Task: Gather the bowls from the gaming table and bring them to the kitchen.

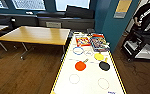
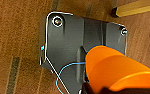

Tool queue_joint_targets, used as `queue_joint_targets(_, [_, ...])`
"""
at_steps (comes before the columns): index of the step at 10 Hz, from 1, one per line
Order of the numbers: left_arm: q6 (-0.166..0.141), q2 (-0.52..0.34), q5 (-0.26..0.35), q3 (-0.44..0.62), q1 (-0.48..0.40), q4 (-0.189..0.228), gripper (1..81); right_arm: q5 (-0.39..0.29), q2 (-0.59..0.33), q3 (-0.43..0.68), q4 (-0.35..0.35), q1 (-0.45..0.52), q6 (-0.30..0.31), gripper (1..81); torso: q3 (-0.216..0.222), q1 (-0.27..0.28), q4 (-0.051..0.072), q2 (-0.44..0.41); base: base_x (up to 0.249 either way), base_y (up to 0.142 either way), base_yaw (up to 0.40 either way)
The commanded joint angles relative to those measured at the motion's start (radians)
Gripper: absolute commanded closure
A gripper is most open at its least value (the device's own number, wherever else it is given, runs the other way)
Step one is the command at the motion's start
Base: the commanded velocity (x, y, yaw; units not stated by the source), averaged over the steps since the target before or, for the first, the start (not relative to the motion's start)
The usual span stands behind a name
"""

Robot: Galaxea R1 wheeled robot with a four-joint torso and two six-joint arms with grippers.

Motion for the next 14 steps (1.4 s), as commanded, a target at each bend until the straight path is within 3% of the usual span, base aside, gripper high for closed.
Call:
queue_joint_targets(1, [0.075,0.022,0.058,-0.034,0.029,-0.061,81.1,-0.061,0.009,-0.046,-0.022,-0.027,-0.002,81.1,0.000,0.000,0.000,0.000,0.000,0.000,0.000])
queue_joint_targets(2, [0.120,0.053,0.056,-0.081,0.052,-0.095,81.1,-0.061,0.028,-0.074,-0.022,-0.034,-0.002,81.1,0.000,0.000,0.000,0.000,0.000,0.000,0.000])
queue_joint_targets(4, [0.262,0.108,0.050,-0.180,0.083,-0.235,81.1,-0.063,0.060,-0.121,-0.022,-0.048,-0.002,81.1,0.000,0.000,0.000,0.000,0.000,0.000,0.000])
queue_joint_targets(5, [0.308,0.127,0.049,-0.207,0.101,-0.275,81.1,-0.066,0.078,-0.146,-0.022,-0.054,-0.002,81.1,0.000,0.000,0.000,0.000,0.000,0.000,0.000])
queue_joint_targets(6, [0.322,0.147,0.047,-0.236,0.118,-0.279,81.1,-0.081,0.097,-0.173,-0.022,-0.054,-0.002,81.1,0.000,0.000,0.000,0.000,0.000,0.000,0.000])
queue_joint_targets(9, [0.325,0.254,0.047,-0.428,0.150,-0.269,81.1,-0.096,0.147,-0.240,-0.029,-0.062,-0.004,81.1,0.000,0.000,0.000,0.000,0.000,0.000,0.000])
queue_joint_targets(11, [0.339,0.268,0.039,-0.444,0.155,-0.220,81.1,-0.096,0.175,-0.275,-0.036,-0.065,-0.004,81.1,0.001,-0.001,0.000,0.000,0.000,0.000,0.000])
queue_joint_targets(12, [0.340,0.269,-0.009,-0.445,0.166,-0.174,81.1,-0.096,0.184,-0.287,-0.036,-0.067,-0.004,81.1,0.001,-0.001,0.000,0.000,0.000,0.000,0.000])
queue_joint_targets(13, [0.342,0.272,-0.066,-0.450,0.178,-0.154,81.1,-0.096,0.192,-0.296,-0.036,-0.070,-0.004,81.1,0.001,-0.001,0.000,-0.001,0.000,0.000,0.000])
queue_joint_targets(14, [0.342,0.286,-0.071,-0.454,0.181,-0.149,81.1,-0.096,0.199,-0.307,-0.036,-0.071,-0.004,81.1,0.001,-0.001,0.000,-0.001,0.000,0.000,0.000])
